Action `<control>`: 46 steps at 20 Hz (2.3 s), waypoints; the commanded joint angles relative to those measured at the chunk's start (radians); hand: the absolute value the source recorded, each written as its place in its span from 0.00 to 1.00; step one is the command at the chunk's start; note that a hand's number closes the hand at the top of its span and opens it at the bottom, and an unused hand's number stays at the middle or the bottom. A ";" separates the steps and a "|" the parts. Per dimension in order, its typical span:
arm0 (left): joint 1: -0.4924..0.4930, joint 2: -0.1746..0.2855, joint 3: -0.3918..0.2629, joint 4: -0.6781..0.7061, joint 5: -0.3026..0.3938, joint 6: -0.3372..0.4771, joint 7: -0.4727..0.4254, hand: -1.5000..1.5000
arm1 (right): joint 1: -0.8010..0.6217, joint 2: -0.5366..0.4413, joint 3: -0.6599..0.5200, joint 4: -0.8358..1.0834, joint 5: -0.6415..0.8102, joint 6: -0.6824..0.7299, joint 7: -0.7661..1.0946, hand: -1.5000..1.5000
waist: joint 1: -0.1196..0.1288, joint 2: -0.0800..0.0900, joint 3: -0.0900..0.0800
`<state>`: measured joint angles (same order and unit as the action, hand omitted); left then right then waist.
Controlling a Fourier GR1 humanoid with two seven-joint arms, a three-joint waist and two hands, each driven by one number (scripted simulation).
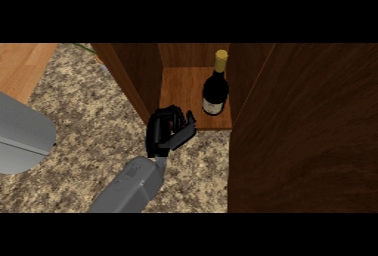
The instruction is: Pick up the wine, place it into the cabinet and close the cabinet
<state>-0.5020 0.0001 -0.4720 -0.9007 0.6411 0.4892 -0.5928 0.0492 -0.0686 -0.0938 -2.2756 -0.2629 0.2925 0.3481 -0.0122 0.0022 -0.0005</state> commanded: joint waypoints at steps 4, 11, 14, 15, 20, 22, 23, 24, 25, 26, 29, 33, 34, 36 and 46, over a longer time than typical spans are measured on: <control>-0.063 0.000 0.038 0.117 0.145 -0.113 -0.056 1.00 | 0.033 0.013 0.013 0.020 0.017 0.012 -0.028 0.00 | -0.001 0.000 0.000; -0.168 0.000 0.041 0.266 0.191 -0.181 -0.075 1.00 | 0.049 -0.025 -0.055 -0.035 -0.059 0.033 -0.012 0.00 | -0.005 0.000 0.000; -0.236 0.000 0.017 0.368 0.272 -0.206 -0.143 1.00 | 0.042 0.022 0.026 0.019 0.025 0.020 -0.040 0.00 | -0.014 0.003 0.000; -0.229 0.000 -0.002 0.335 0.267 -0.185 -0.094 1.00 | 0.068 0.003 -0.014 -0.014 -0.026 0.030 -0.021 0.00 | -0.011 0.001 0.000; -0.280 0.000 -0.039 0.355 0.353 -0.169 -0.118 1.00 | -0.083 -0.025 -0.041 0.067 -0.029 -0.014 0.025 0.00 | -0.014 0.004 0.000; -0.313 0.000 0.022 0.422 0.346 -0.236 -0.112 1.00 | 0.107 0.016 0.009 -0.048 -0.039 0.042 -0.026 0.00 | -0.018 0.003 0.000; -0.328 0.000 -0.015 0.462 0.374 -0.231 -0.153 1.00 | 0.003 0.013 0.032 -0.004 0.006 0.004 0.005 0.00 | -0.023 0.006 -0.001; -0.317 0.000 0.014 0.416 0.349 -0.223 -0.122 1.00 | 0.036 0.011 0.017 0.025 -0.001 0.028 -0.026 0.00 | -0.009 0.002 0.000; -0.355 0.000 0.007 0.464 0.380 -0.229 -0.135 1.00 | 0.043 0.016 0.008 0.020 -0.009 0.024 -0.032 0.00 | -0.020 0.005 0.000; -0.359 0.000 0.007 0.491 0.376 -0.233 -0.140 1.00 | 0.068 0.036 0.065 -0.027 0.036 0.011 -0.008 0.00 | -0.022 0.005 0.000; -0.431 0.000 0.023 0.487 0.383 -0.210 -0.071 1.00 | 0.058 0.025 0.029 0.007 0.036 0.029 -0.063 0.00 | -0.017 0.004 0.000; -0.414 0.000 0.020 0.586 0.364 -0.242 -0.111 1.00 | 0.022 -0.011 -0.036 0.071 -0.030 0.057 -0.083 0.00 | -0.014 0.005 0.000; -0.449 0.000 0.016 0.596 0.396 -0.199 -0.086 1.00 | -0.013 0.013 0.025 0.057 0.036 0.018 -0.045 0.00 | -0.025 0.008 0.000; -0.464 0.000 0.027 0.642 0.383 -0.221 -0.069 1.00 | 0.026 0.034 0.056 0.041 0.049 0.023 -0.059 0.00 | -0.028 0.009 0.000; -0.444 0.000 0.059 0.684 0.410 -0.232 -0.160 1.00 | -0.018 0.031 0.039 0.082 0.042 0.016 -0.074 0.00 | -0.036 0.012 -0.001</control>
<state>-0.9564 -0.0002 -0.4211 -0.2155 1.0424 0.2437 -0.7255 0.0597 -0.0411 -0.0501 -2.2259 -0.2258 0.3151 0.2875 -0.0502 0.0151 -0.0011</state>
